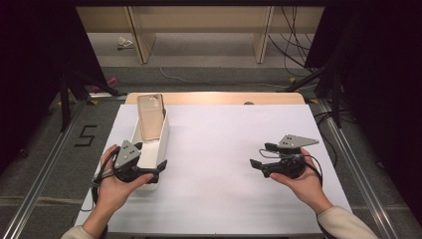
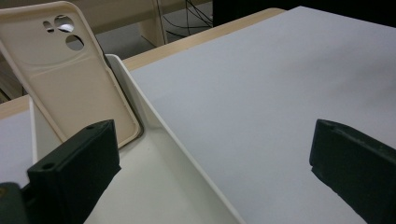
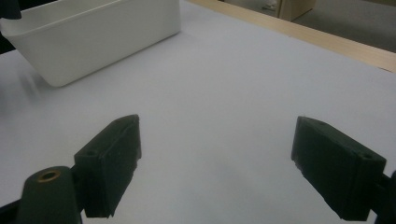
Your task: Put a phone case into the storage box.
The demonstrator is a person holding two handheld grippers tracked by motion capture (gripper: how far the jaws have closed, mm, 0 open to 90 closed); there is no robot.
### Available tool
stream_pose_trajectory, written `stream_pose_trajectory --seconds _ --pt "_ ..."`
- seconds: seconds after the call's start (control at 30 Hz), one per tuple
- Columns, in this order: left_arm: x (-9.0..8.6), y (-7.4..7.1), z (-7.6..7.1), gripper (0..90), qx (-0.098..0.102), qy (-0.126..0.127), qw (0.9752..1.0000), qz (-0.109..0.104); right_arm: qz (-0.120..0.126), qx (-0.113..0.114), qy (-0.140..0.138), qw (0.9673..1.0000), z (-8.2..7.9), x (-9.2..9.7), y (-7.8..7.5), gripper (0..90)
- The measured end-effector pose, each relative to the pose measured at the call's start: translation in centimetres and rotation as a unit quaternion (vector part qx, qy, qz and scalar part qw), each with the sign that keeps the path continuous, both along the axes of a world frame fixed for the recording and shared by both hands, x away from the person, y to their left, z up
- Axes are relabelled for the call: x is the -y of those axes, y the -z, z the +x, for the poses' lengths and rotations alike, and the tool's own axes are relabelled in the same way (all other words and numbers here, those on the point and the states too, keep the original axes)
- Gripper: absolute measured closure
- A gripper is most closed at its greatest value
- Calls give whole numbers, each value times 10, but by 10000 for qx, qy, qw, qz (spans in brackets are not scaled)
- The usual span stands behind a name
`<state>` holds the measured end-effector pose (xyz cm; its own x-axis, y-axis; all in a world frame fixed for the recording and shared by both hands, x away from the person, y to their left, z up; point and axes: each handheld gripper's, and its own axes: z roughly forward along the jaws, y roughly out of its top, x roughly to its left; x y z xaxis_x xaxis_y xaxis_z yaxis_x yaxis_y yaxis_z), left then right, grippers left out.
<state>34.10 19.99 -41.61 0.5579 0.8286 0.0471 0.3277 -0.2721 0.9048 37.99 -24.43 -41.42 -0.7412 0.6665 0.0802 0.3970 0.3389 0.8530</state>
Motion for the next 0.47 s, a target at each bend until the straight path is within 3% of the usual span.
stream_pose_trajectory --seconds 0.47 --pt "6 7 -7 11 52 180 9998 60 44 14 -24 10000 0 0 -1 167"
